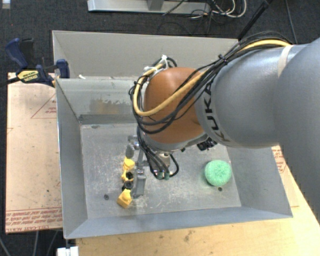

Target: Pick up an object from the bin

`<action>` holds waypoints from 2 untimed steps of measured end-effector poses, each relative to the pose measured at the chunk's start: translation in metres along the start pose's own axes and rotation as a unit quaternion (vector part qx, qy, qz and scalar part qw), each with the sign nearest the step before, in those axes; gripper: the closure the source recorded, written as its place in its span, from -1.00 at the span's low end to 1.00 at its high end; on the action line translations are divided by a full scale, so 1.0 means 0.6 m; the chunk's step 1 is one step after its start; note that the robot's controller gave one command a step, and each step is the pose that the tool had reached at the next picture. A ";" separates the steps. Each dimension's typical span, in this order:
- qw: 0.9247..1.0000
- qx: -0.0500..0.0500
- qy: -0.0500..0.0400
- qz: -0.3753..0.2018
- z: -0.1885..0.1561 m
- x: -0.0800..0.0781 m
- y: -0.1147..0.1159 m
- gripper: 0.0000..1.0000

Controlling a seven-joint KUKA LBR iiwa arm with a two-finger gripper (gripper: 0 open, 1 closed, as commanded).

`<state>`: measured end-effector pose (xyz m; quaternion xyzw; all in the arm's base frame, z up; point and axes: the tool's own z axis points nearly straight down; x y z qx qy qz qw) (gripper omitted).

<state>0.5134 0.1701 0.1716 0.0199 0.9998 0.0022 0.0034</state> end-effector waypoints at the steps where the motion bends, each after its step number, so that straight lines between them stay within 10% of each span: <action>1: 1.000 0.002 0.003 -0.025 0.090 0.001 -0.026 -1.00; 2: 1.000 0.001 0.003 0.023 0.136 -0.051 -0.028 -1.00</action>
Offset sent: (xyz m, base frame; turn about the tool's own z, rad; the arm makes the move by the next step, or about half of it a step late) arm 0.0395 -0.0194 -0.0892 0.0631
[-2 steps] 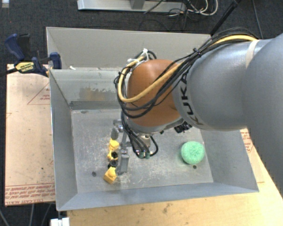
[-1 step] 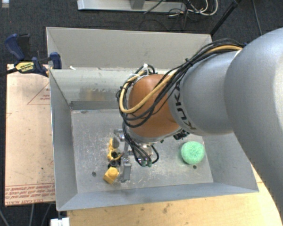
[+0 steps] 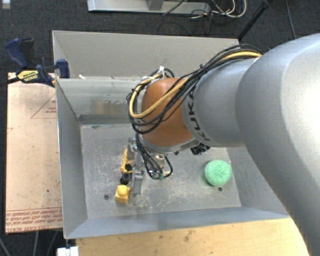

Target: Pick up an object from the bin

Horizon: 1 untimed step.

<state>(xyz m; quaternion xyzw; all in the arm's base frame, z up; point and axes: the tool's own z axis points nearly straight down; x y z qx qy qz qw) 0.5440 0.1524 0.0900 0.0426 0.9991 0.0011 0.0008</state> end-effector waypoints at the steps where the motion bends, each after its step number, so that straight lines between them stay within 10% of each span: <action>1: 0.996 -0.003 -0.007 -0.092 0.024 0.088 -0.028 1.00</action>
Offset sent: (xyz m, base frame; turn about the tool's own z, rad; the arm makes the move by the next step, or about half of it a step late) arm 0.0000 0.0000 0.0000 0.0000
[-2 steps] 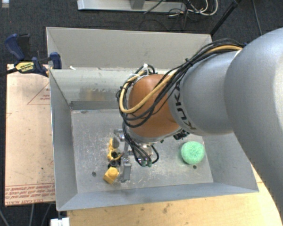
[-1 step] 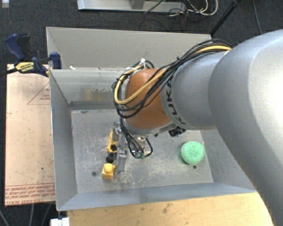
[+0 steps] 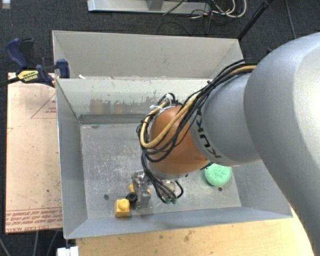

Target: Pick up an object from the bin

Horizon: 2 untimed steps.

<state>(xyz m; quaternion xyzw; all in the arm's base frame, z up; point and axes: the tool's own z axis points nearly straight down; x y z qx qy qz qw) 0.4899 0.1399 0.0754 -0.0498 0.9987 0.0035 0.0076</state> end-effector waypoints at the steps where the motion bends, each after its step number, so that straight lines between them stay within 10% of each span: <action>1: 1.000 0.000 0.000 0.000 0.000 0.000 0.000 1.00; 2: 1.000 0.002 0.002 0.014 -0.317 -0.085 -0.018 1.00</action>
Offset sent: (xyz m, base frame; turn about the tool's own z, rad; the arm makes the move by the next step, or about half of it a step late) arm 0.0465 -0.0082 0.1870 0.0264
